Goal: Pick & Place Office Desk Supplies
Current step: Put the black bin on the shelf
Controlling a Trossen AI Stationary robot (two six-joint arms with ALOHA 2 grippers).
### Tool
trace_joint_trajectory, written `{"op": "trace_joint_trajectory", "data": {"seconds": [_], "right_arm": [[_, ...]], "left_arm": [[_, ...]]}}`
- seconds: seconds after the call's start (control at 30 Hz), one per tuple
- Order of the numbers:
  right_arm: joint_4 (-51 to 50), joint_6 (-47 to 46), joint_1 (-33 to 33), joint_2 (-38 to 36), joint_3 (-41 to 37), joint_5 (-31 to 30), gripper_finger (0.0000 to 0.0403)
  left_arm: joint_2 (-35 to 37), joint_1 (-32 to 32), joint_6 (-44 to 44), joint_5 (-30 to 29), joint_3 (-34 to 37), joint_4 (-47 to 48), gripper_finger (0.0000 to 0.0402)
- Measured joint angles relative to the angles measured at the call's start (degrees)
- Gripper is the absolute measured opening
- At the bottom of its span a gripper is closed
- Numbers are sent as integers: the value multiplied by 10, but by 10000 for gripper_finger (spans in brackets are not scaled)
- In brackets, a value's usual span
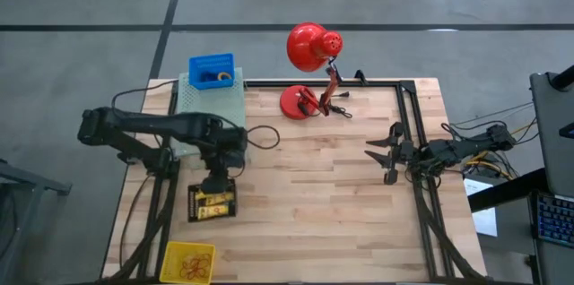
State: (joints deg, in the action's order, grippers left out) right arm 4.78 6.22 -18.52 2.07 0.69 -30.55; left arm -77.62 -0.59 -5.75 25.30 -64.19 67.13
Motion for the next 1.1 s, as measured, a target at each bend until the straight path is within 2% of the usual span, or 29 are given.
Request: {"op": "trace_joint_trajectory", "data": {"seconds": [0.17, 0.37, 0.8, 1.1], "right_arm": [[0, 0, 0, 0, 0, 0, 128], [0, 0, 0, 0, 0, 0, 128], [0, 0, 0, 0, 0, 0, 128], [0, 0, 0, 0, 0, 0, 127]], "left_arm": [[0, 31, 26, 4, -29, 21, 28], [0, 74, 33, 40, -30, 37, 10], [0, 174, 96, 103, -34, 101, 12], [0, 249, 149, 92, -117, 175, 15]]}}
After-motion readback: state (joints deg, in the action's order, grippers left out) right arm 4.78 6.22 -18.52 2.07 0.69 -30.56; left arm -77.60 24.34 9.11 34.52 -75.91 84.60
